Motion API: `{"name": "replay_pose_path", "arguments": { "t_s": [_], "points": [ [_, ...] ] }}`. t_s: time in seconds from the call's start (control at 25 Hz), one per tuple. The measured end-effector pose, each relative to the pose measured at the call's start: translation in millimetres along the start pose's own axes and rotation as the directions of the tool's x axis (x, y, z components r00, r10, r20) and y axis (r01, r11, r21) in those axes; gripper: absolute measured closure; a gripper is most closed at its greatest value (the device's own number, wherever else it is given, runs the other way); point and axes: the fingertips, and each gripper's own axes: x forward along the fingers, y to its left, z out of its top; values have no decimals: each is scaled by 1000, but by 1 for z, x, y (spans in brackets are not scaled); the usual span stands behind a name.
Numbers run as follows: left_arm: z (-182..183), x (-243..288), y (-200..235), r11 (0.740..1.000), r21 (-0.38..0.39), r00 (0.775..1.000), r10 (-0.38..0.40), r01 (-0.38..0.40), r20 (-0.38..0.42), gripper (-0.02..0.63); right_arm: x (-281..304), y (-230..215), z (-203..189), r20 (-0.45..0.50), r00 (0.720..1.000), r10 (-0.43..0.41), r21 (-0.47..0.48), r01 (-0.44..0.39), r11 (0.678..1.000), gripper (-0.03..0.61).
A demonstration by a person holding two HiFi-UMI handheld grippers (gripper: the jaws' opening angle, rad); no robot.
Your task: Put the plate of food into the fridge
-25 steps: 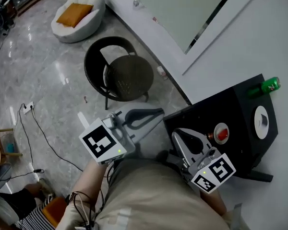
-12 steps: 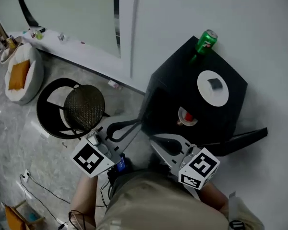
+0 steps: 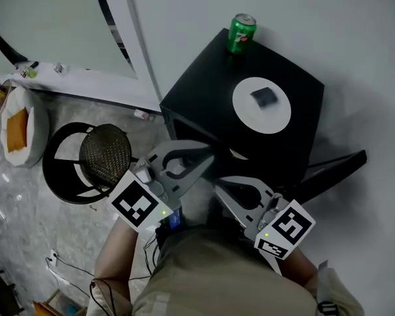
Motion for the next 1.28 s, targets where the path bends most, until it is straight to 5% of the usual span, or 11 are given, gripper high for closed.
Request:
{"name": "replay_pose_path", "arguments": {
  "t_s": [0.32, 0.4, 0.6, 0.84, 1.12, 1.28],
  "points": [
    [12, 41, -1, 975, 189, 993, -103, 113, -66, 589, -16, -13, -7, 10, 1000, -11, 63, 10, 998, 557],
    [6, 54, -5, 960, 220, 980, -145, 172, -134, 460, -19, -15, -8, 12, 1000, -13, 70, 12, 998, 557],
    [-15, 80, -14, 881, 336, 922, -228, 332, -314, 325, -28, -22, -14, 8, 1000, -29, 87, 28, 996, 557],
    [-28, 97, -19, 800, 334, 829, -328, 499, -452, 279, -36, -22, -18, 5, 999, -35, 100, 35, 994, 557],
    [-45, 109, -16, 749, 308, 745, -350, 587, -568, 272, -42, -20, -21, -1, 999, -38, 111, 38, 993, 557],
    [-48, 111, -15, 736, 320, 732, -335, 596, -593, 264, -44, -22, -23, 0, 999, -42, 117, 41, 992, 557]
  ]
}}
